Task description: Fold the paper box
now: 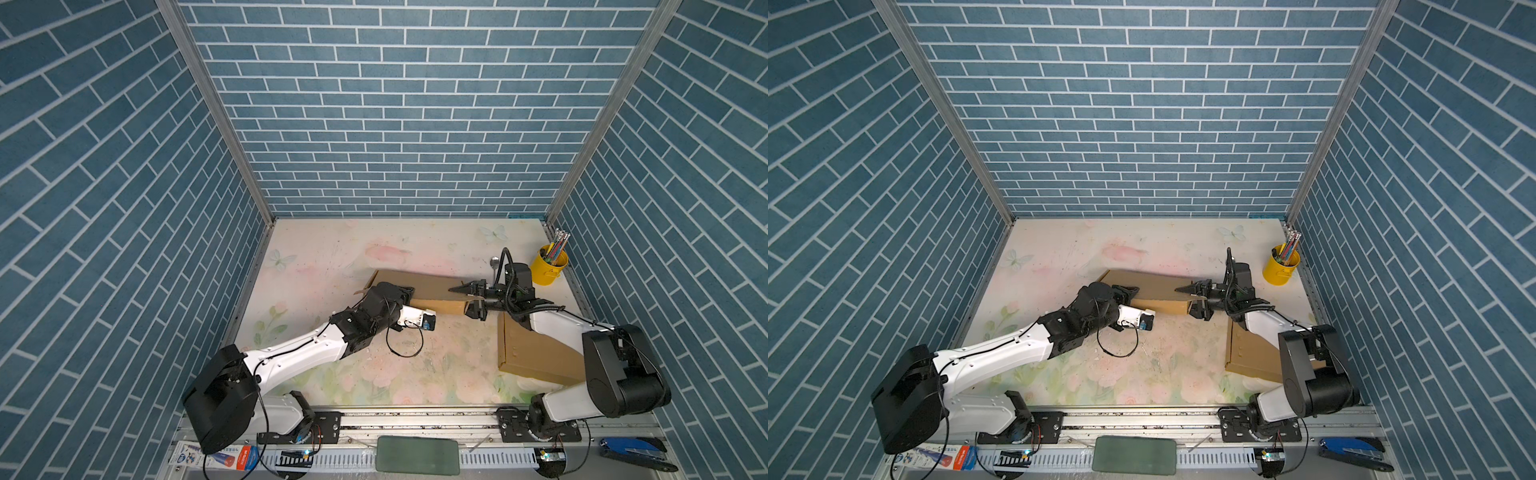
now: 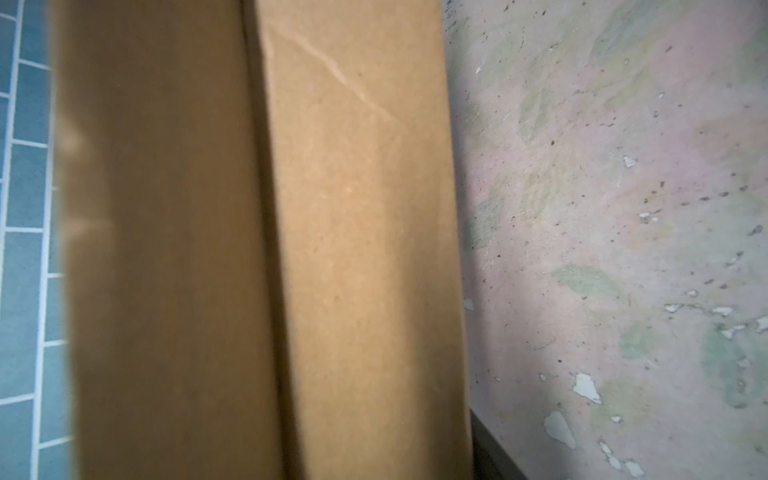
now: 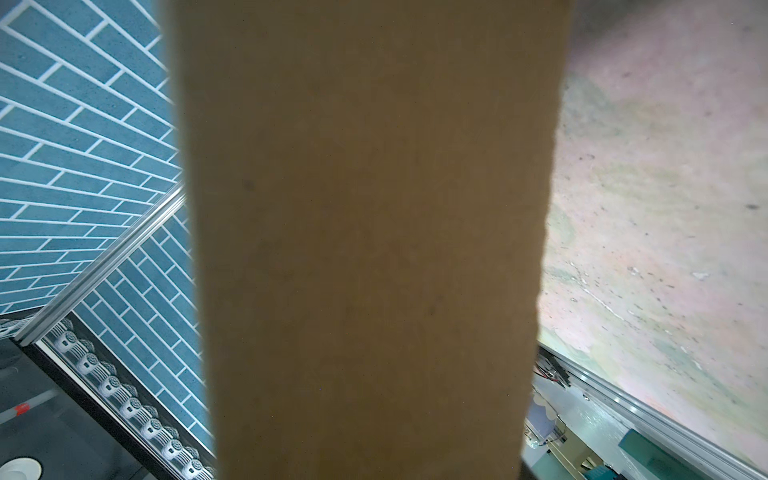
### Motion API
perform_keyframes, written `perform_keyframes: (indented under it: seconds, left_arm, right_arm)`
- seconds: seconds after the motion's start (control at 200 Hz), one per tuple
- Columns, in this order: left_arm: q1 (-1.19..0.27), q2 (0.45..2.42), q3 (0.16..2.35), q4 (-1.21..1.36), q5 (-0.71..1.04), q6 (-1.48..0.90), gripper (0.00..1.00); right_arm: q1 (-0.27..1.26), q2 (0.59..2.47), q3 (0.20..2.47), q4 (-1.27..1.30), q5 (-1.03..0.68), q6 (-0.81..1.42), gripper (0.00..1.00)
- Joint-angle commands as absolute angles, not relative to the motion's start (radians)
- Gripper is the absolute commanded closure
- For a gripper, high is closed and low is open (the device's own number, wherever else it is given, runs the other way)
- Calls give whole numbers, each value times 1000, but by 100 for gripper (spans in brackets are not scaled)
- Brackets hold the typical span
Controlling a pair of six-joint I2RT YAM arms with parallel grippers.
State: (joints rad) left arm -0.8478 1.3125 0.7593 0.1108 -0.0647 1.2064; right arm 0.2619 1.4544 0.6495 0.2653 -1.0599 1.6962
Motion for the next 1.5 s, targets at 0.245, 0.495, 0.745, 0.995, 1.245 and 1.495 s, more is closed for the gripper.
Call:
perform_keyframes:
  seconds: [0.245, 0.495, 0.745, 0.995, 1.245, 1.495]
  left_arm:
    - [-847, 1307, 829, -46, -136, 1127, 58]
    - [-838, 1322, 921, -272, -143, 972, 62]
    - [-758, 1363, 1109, -617, -14, 824, 60]
    - [-692, 1547, 1332, -931, 221, 744, 60]
    - [-647, 1696, 1446, -1005, 372, 744, 61]
    - [-629, 1785, 1526, -1059, 358, 789, 63]
  right_arm:
    - [251, 1366, 621, 298, -1145, 1719, 35]
    - [157, 1287, 584, 348, -1123, 1718, 28]
    - [26, 1184, 700, -71, -1074, 1342, 27]
    - [47, 1005, 836, -473, -731, 730, 38]
    - [248, 1060, 908, -596, -586, 559, 41]
    - [319, 1198, 993, -534, -582, 549, 39]
